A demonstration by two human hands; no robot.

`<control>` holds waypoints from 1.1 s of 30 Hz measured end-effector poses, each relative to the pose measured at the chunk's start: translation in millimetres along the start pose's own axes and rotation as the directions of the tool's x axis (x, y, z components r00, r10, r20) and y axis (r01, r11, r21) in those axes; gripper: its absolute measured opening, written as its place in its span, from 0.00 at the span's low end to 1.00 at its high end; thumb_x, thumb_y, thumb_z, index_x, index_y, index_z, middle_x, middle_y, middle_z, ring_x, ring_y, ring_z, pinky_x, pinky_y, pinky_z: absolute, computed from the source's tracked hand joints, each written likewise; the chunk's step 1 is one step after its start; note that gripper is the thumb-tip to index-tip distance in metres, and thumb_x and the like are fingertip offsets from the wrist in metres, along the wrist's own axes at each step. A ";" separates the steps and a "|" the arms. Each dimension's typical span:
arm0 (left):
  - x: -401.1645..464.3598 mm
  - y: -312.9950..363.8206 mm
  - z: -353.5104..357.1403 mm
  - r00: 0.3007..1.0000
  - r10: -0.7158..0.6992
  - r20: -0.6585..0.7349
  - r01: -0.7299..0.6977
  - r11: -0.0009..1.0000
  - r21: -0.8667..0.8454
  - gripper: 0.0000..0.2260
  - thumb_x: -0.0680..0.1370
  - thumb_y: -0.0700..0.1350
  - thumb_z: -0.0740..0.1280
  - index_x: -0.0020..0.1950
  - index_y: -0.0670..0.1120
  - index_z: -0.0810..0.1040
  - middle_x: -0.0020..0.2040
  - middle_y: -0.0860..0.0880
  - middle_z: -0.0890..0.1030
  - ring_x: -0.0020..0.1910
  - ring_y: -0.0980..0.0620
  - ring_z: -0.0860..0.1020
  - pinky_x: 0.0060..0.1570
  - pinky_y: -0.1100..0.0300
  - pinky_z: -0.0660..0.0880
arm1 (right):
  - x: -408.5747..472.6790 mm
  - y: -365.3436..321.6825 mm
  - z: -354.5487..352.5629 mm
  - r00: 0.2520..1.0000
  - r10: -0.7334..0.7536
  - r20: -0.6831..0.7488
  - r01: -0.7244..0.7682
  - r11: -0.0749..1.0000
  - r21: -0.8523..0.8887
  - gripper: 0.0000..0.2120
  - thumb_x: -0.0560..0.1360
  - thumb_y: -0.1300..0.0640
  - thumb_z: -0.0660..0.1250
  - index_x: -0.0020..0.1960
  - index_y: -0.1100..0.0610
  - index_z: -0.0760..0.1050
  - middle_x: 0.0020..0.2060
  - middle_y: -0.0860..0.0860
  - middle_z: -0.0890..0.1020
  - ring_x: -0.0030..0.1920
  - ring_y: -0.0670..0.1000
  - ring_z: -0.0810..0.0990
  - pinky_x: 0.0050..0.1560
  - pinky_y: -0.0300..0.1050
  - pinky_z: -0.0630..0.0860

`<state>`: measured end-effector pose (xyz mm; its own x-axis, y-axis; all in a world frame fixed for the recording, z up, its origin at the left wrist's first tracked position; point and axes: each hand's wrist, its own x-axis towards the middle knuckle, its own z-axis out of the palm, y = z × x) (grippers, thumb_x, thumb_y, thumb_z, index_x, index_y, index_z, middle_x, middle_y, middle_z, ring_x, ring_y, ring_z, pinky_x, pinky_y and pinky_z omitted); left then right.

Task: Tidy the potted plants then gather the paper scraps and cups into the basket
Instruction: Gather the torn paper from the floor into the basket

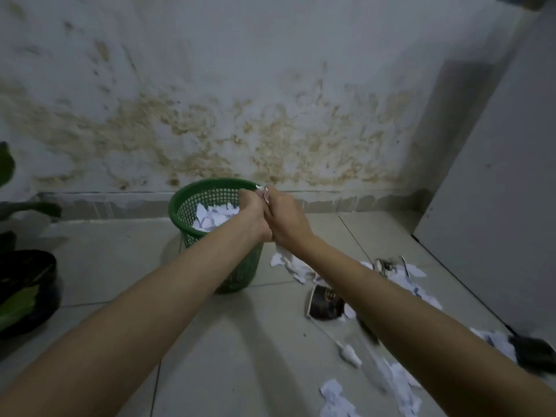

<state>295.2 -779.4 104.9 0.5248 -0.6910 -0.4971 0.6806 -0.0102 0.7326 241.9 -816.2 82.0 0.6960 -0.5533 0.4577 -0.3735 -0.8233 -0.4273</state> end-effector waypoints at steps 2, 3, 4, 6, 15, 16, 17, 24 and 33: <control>10.7 23.5 -0.4 0.999 0.022 0.034 -0.024 0.999 0.039 0.18 0.80 0.46 0.50 0.31 0.45 0.66 0.34 0.43 0.71 0.37 0.47 0.71 0.49 0.56 0.70 | 28.7 -0.9 6.0 0.999 -0.042 0.021 0.042 0.999 0.014 0.14 0.81 0.56 0.53 0.49 0.66 0.71 0.40 0.64 0.79 0.36 0.57 0.73 0.33 0.46 0.61; 17.6 33.9 -0.5 0.998 0.042 0.044 -0.045 0.997 0.062 0.15 0.79 0.44 0.51 0.33 0.44 0.68 0.35 0.42 0.73 0.37 0.47 0.71 0.51 0.54 0.70 | 43.3 -0.5 10.7 0.997 -0.063 0.034 0.061 0.997 0.048 0.15 0.81 0.55 0.52 0.48 0.65 0.71 0.38 0.64 0.78 0.35 0.56 0.73 0.33 0.47 0.63; 27.2 43.3 -2.0 0.997 0.058 0.045 -0.062 0.995 0.083 0.14 0.78 0.43 0.52 0.34 0.44 0.69 0.37 0.42 0.74 0.38 0.46 0.72 0.50 0.53 0.70 | 57.5 0.5 15.8 0.996 -0.077 0.046 0.072 0.992 0.105 0.15 0.81 0.54 0.51 0.46 0.63 0.70 0.36 0.62 0.77 0.35 0.56 0.73 0.34 0.47 0.65; 47.7 58.5 -4.5 0.995 0.086 0.045 -0.090 0.990 0.108 0.16 0.80 0.45 0.52 0.37 0.42 0.72 0.38 0.42 0.75 0.38 0.46 0.73 0.44 0.52 0.72 | 84.3 6.2 26.8 0.993 -0.091 0.070 0.076 0.978 0.195 0.15 0.82 0.53 0.49 0.43 0.60 0.67 0.34 0.57 0.75 0.35 0.55 0.73 0.36 0.46 0.66; 143.4 74.1 -53.4 0.888 0.459 0.028 -0.394 0.729 0.560 0.16 0.83 0.46 0.50 0.35 0.49 0.66 0.35 0.51 0.68 0.33 0.56 0.67 0.34 0.64 0.67 | 143.5 35.3 85.4 0.882 -0.012 0.472 -0.165 0.929 0.332 0.16 0.81 0.59 0.51 0.66 0.64 0.59 0.55 0.59 0.71 0.51 0.55 0.72 0.52 0.50 0.69; 151.2 70.3 -62.9 0.871 0.488 0.065 -0.388 0.599 0.701 0.15 0.82 0.45 0.52 0.35 0.50 0.65 0.35 0.52 0.68 0.33 0.56 0.68 0.34 0.64 0.67 | 142.6 39.5 90.7 0.838 -0.001 0.546 -0.187 0.939 0.289 0.17 0.80 0.61 0.52 0.67 0.65 0.59 0.56 0.59 0.72 0.52 0.55 0.72 0.51 0.48 0.69; 157.6 66.7 -71.1 0.861 0.491 0.132 -0.379 0.446 0.811 0.14 0.81 0.43 0.55 0.36 0.48 0.67 0.36 0.50 0.70 0.34 0.54 0.69 0.35 0.63 0.68 | 141.5 45.1 96.3 0.790 -0.001 0.613 -0.186 0.953 0.240 0.15 0.79 0.63 0.53 0.65 0.66 0.63 0.55 0.59 0.73 0.50 0.55 0.72 0.49 0.46 0.69; 179.7 53.7 -93.7 0.955 0.274 0.112 -0.016 -0.330 0.944 0.41 0.75 0.56 0.63 0.77 0.45 0.40 0.77 0.42 0.41 0.76 0.40 0.43 0.73 0.42 0.48 | 145.6 60.1 80.1 0.693 0.046 0.719 -0.006 0.998 -0.059 0.11 0.77 0.65 0.53 0.36 0.58 0.61 0.43 0.68 0.71 0.38 0.58 0.66 0.53 0.56 0.72; 163.3 32.4 -80.2 0.992 0.024 0.123 -0.104 -0.384 0.917 0.25 0.75 0.52 0.65 0.67 0.40 0.67 0.61 0.42 0.73 0.56 0.43 0.75 0.49 0.57 0.72 | 106.1 55.3 98.0 0.519 0.050 0.853 0.290 0.929 -0.231 0.18 0.80 0.57 0.52 0.67 0.65 0.65 0.67 0.63 0.69 0.54 0.58 0.73 0.55 0.50 0.68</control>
<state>444.0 -834.6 10.1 0.4741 -0.7745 -0.4188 -0.7853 -0.5871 0.1967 355.2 -908.1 30.5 0.8660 -0.2205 -0.4487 -0.2867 -0.9543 -0.0845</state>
